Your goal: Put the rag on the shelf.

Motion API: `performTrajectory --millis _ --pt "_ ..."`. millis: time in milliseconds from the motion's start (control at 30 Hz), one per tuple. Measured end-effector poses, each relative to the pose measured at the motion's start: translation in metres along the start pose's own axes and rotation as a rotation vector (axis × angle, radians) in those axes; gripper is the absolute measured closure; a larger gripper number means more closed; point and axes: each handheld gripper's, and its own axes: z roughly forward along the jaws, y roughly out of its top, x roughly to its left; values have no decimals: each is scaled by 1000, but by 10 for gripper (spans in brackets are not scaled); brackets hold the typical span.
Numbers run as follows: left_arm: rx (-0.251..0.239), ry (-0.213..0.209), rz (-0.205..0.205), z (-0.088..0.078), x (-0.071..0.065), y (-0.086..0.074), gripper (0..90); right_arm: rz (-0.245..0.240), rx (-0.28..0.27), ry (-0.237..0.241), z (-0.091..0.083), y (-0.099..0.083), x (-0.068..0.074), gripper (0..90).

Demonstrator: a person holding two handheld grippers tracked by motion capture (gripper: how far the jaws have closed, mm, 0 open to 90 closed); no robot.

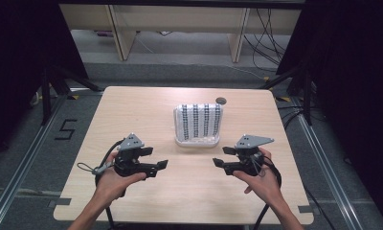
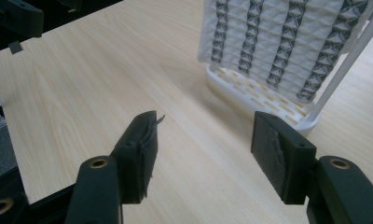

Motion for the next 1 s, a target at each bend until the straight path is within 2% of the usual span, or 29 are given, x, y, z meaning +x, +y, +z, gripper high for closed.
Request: performTrajectory --millis 67,100,133,200,267,333,367,400,433,467,533,600,633,700,733,800,900,933,967,1000 --pt "-2 -5 -3 -1 -2 -2 250 29 9 6 1 -3 3 418" --pt "-1 -8 -4 -1 -3 -3 250 13 5 4 2 -5 2 417" --pt "-2 -21 -2 -1 -4 -4 250 28 3 6 2 -6 3 417" --pt "5 -13 2 -1 -6 -7 250 39 8 8 3 -10 4 417" --pt "10 -17 2 0 -6 -10 250 25 10 6 6 -14 2 417" --pt "8 -19 -3 0 -6 -13 250 41 18 17 7 -17 4 415" --pt "4 -24 -2 1 -6 -14 250 16 15 23 9 -18 2 415" --pt "8 -17 2 0 -6 -16 251 62 29 15 8 -19 6 413" --pt "-5 -25 1 1 -6 -17 253 18 21 10 8 -20 3 412" --pt "9 -22 5 1 -6 -19 254 47 26 17 8 -21 6 411" --pt "13 -24 3 1 -6 -23 253 53 31 20 8 -23 8 411" --pt "15 -13 1 1 -6 -26 254 53 36 22 7 -26 9 410" --pt "16 -19 -1 1 -5 -27 253 29 26 15 8 -27 8 410" --pt "25 -15 -2 0 -5 -30 254 35 38 25 8 -28 8 410" --pt "21 -9 -5 0 -5 -32 253 54 44 26 8 -30 10 410" --pt "24 -18 -9 0 -4 -35 254 42 40 20 8 -32 9 408" --pt "36 -19 -3 0 -3 -38 254 64 45 23 9 -36 11 405" --pt "38 -16 -5 1 -3 -40 254 50 50 21 9 -37 9 403" --pt "31 -12 -10 2 -4 -41 254 69 62 26 8 -38 11 402" --pt "39 -8 -2 1 -4 -42 253 49 49 19 9 -40 9 401"
